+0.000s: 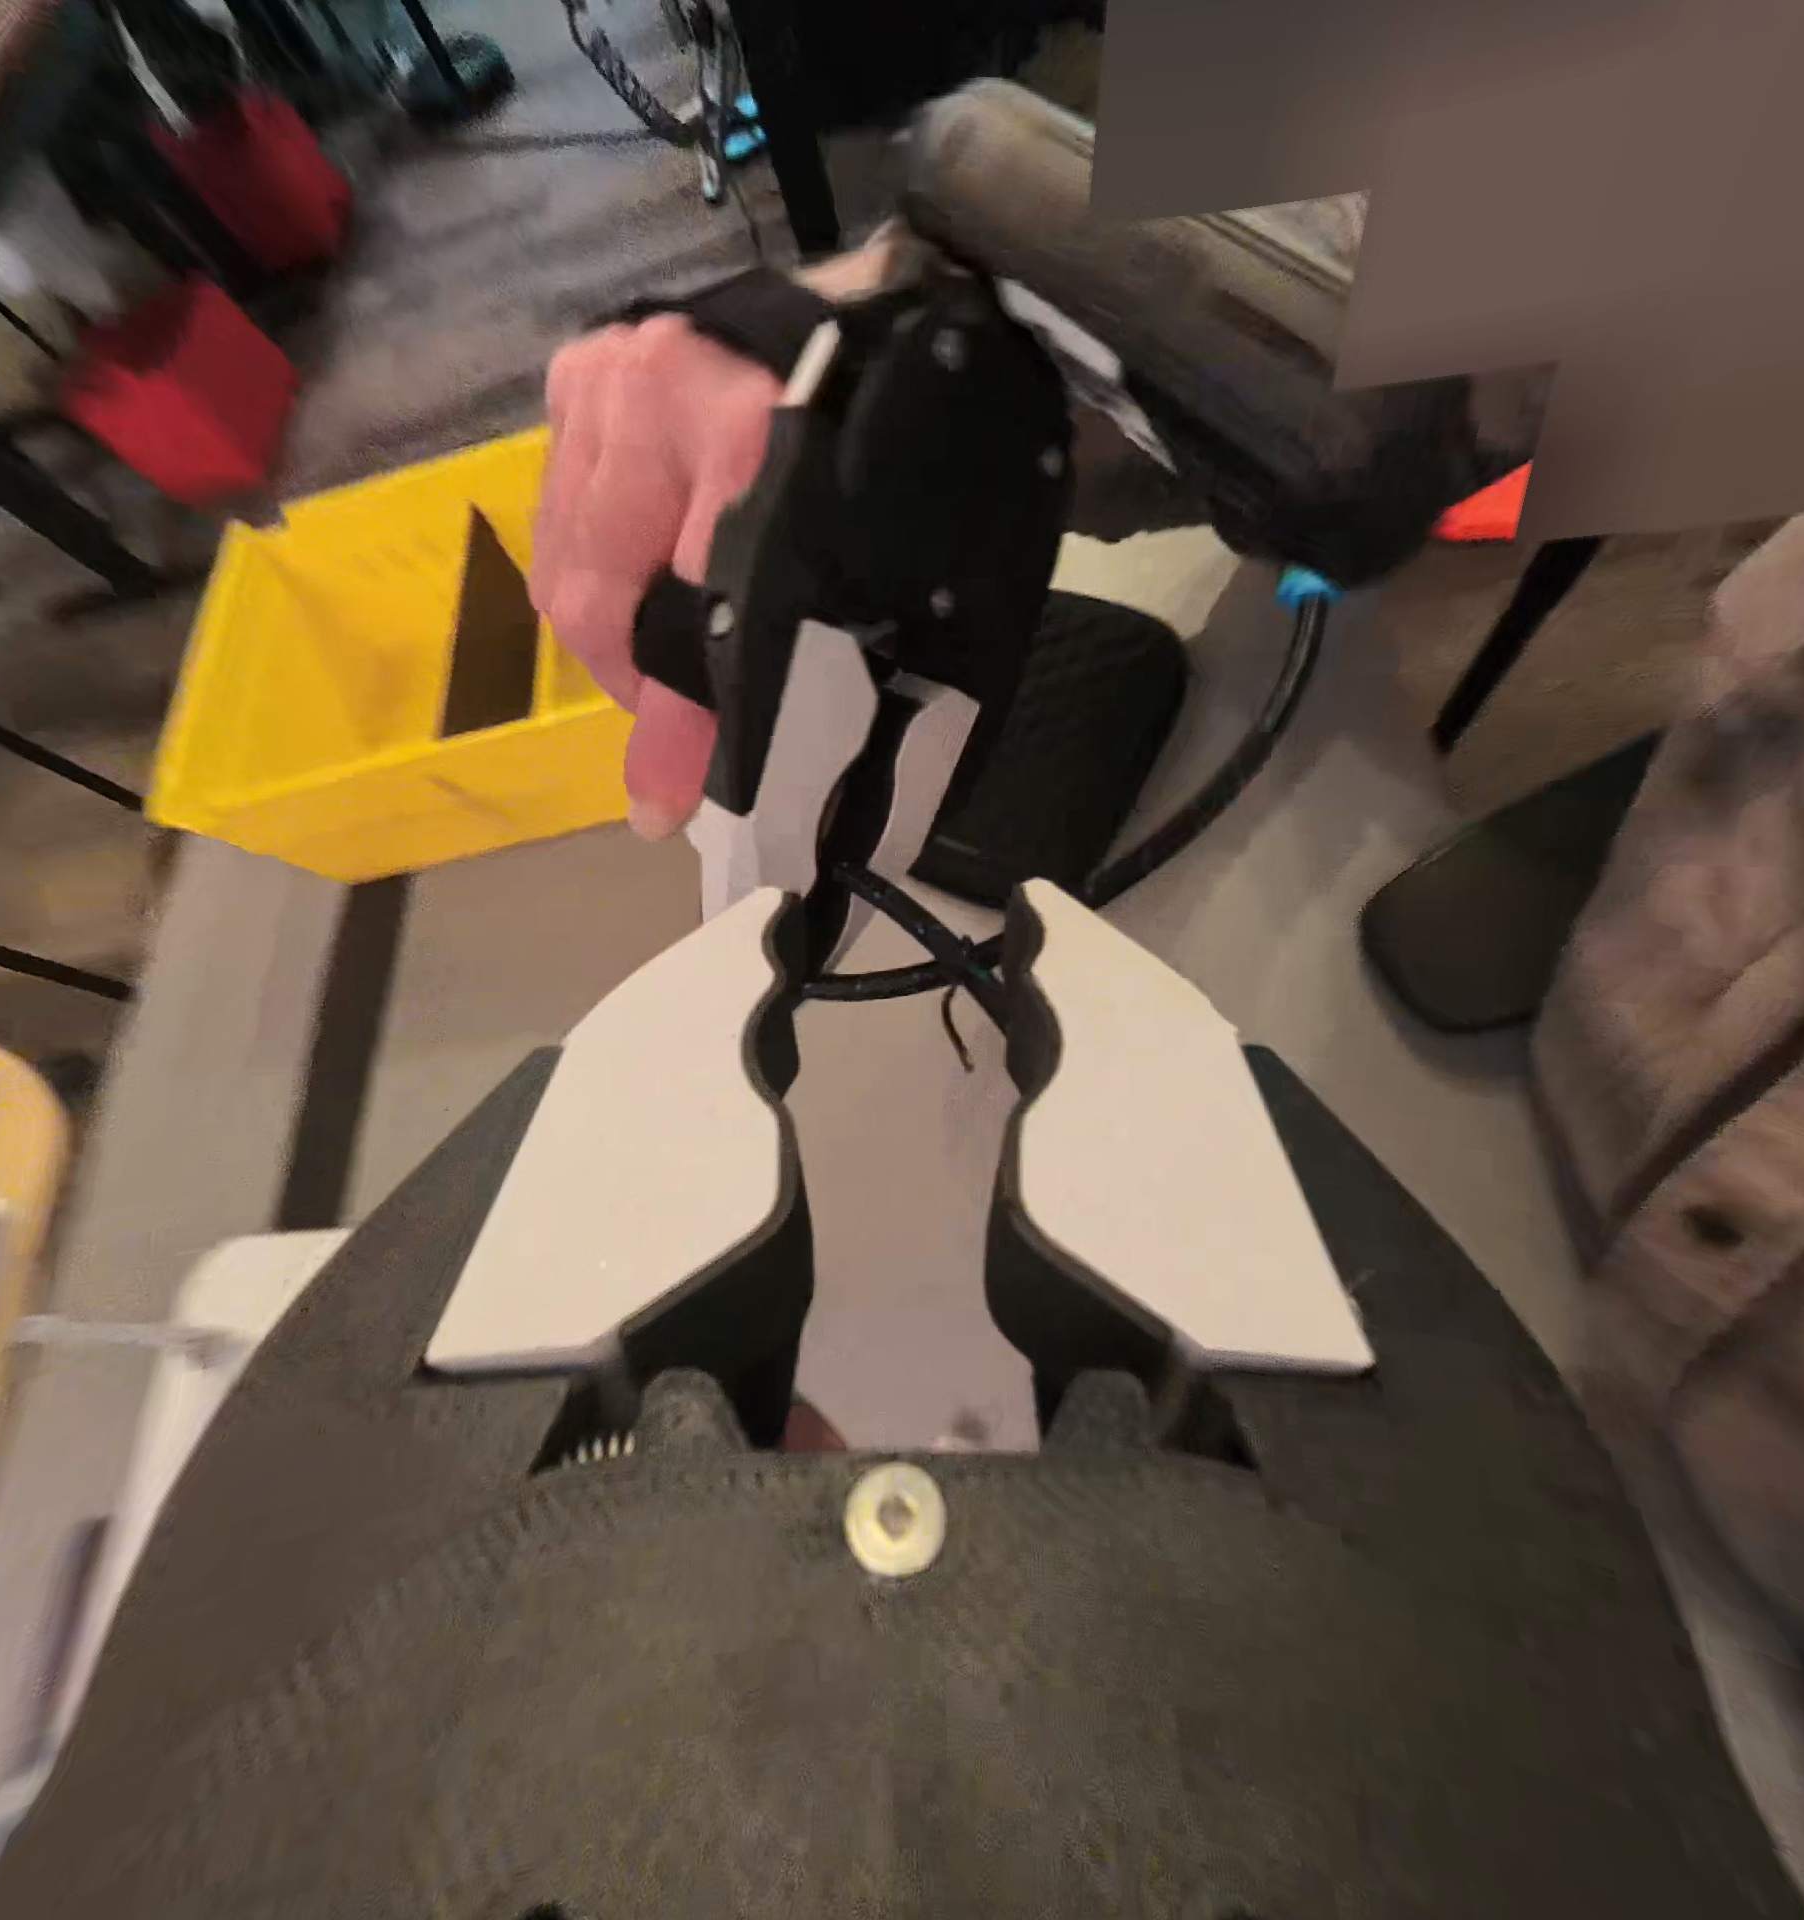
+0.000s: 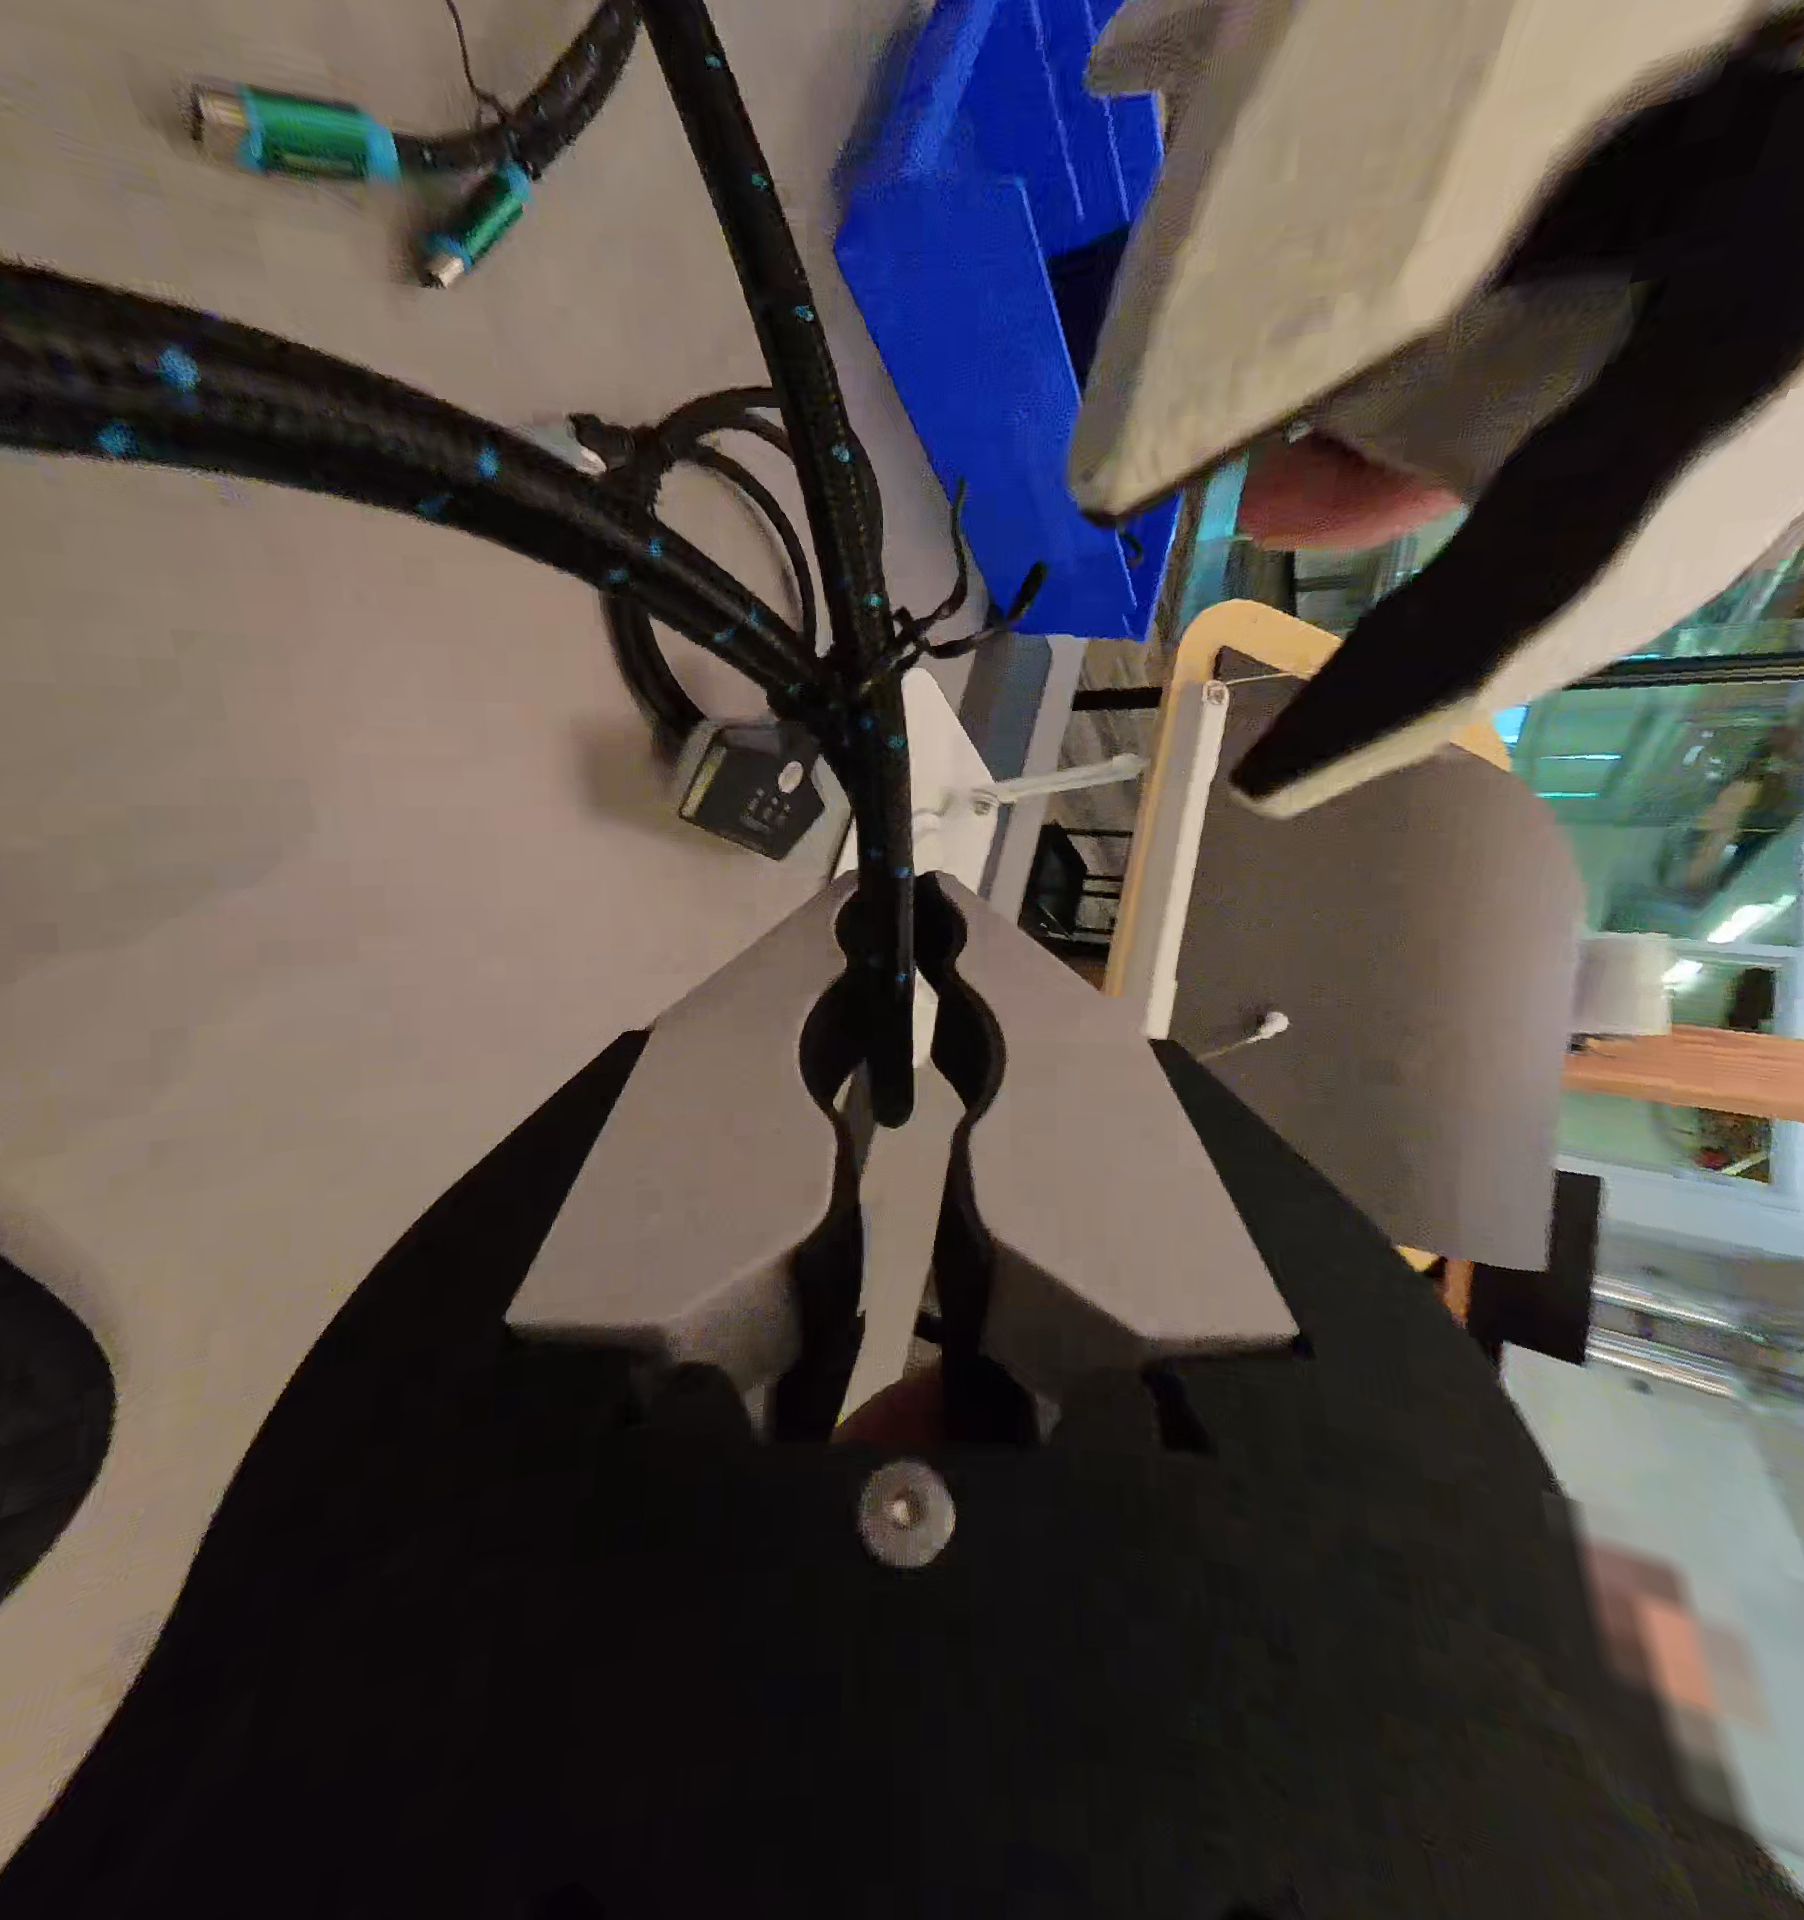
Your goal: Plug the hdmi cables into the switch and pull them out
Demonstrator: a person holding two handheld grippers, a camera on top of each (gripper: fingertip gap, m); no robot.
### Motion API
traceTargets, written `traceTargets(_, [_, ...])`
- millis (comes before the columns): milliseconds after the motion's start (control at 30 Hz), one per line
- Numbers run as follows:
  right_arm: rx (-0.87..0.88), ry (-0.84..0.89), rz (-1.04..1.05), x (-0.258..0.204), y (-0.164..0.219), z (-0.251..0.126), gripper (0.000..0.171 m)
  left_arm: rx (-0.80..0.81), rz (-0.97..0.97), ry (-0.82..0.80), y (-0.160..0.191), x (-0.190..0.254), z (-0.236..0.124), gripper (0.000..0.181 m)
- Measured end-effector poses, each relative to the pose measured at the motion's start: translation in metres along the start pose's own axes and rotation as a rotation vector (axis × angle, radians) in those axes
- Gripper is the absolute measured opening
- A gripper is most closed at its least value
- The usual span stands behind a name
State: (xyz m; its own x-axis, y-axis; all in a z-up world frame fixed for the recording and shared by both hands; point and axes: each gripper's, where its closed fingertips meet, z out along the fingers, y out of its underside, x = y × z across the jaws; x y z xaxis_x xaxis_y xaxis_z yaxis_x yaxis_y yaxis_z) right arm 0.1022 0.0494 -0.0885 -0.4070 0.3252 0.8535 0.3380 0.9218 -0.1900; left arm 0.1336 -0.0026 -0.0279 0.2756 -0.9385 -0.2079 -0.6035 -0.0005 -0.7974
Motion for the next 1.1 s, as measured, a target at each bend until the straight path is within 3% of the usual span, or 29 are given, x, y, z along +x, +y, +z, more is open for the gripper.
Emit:
traceTargets(167, [-0.179,0.144,-0.194,0.017,0.010,-0.005,0.003,-0.050,-0.395,0.143,0.012,-0.007,0.006,0.044])
traceTargets(267, [-0.224,0.191,-0.251,0.023,0.012,-0.007,0.003,-0.110,-0.488,0.161,0.028,-0.006,0.013,0.041])
traceTargets(500, [-0.233,0.186,-0.237,0.023,0.017,-0.008,0.003,-0.151,-0.363,0.094,0.032,-0.002,0.015,0.003])
traceTargets(667, [-0.226,0.166,-0.231,0.020,0.017,-0.007,0.003,-0.162,-0.320,0.091,0.037,0.001,0.016,0.005])
traceTargets(767, [-0.217,0.166,-0.221,0.020,0.016,-0.007,0.003,-0.177,-0.278,0.094,0.040,0.003,0.014,0.023])
traceTargets(1100, [-0.202,0.170,-0.224,0.022,0.012,-0.008,0.003,-0.143,-0.199,0.138,0.034,0.010,0.014,0.006])
